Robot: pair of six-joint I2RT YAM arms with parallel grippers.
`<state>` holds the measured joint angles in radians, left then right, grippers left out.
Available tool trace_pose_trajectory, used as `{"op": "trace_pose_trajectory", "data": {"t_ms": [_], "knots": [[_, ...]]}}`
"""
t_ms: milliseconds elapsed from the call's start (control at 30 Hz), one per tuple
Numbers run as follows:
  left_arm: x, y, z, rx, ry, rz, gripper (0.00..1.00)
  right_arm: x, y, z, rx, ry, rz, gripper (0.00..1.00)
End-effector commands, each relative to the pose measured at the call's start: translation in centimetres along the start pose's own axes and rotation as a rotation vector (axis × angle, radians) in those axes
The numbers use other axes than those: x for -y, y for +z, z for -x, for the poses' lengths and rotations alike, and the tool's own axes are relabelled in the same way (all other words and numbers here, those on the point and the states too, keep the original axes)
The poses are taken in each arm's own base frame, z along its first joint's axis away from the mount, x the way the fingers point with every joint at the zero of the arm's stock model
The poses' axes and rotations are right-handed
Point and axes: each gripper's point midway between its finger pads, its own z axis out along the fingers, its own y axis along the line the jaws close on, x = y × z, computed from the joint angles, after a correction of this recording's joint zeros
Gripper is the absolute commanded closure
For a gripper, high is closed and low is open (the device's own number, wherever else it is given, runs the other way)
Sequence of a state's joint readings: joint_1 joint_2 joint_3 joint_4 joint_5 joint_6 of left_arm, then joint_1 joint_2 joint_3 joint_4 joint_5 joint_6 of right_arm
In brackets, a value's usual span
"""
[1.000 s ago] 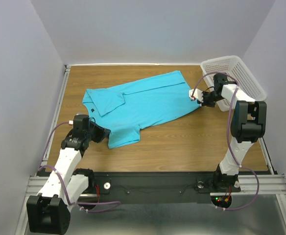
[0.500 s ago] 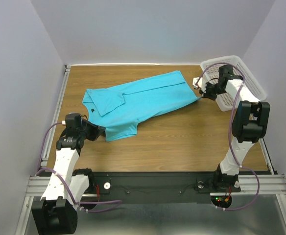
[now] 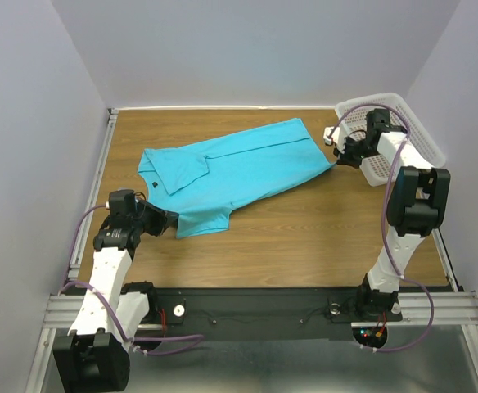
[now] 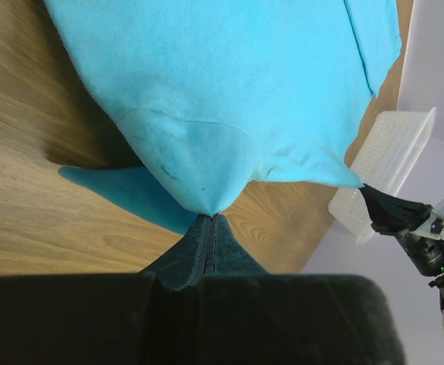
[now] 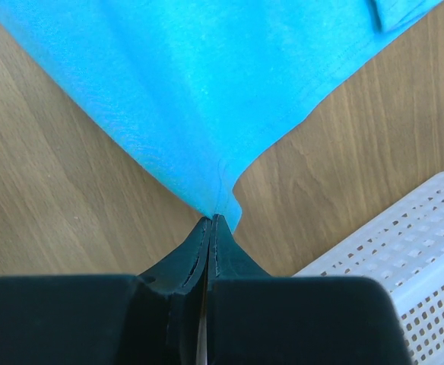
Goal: Fold and stack the t-shirts
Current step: Fold the tshirt
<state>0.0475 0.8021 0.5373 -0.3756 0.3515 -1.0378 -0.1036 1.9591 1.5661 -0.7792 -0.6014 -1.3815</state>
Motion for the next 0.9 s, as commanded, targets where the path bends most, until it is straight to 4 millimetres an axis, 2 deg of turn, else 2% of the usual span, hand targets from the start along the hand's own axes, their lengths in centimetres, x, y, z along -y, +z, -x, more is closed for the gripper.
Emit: {"op": "trace_pose_trajectory", "data": {"t_ms": [0,167,367,700,867], "knots": [[2.1,-0.8,0.6,0.013,0.006,-0.061,1.00,1.4,-0.9,1.3,0.040,0.003,-0.029,0.99],[1.9,-0.7,0.5,0.009,0.005,-0.059,1.00,1.3,-0.8,1.1,0.035,0.002,-0.028,0.99],[0.5,0.0,-0.1,-0.008,-0.002,-0.039,1.00,0.7,-0.6,0.7,0.027,0.004,-0.014,0.99],[-4.5,2.6,-1.9,-0.055,-0.024,0.066,1.00,-0.3,0.0,0.4,0.034,0.007,0.011,0.99],[-4.7,4.1,-0.4,-0.017,0.026,0.097,1.00,-0.5,0.3,0.1,0.035,0.012,0.022,0.99]]}}
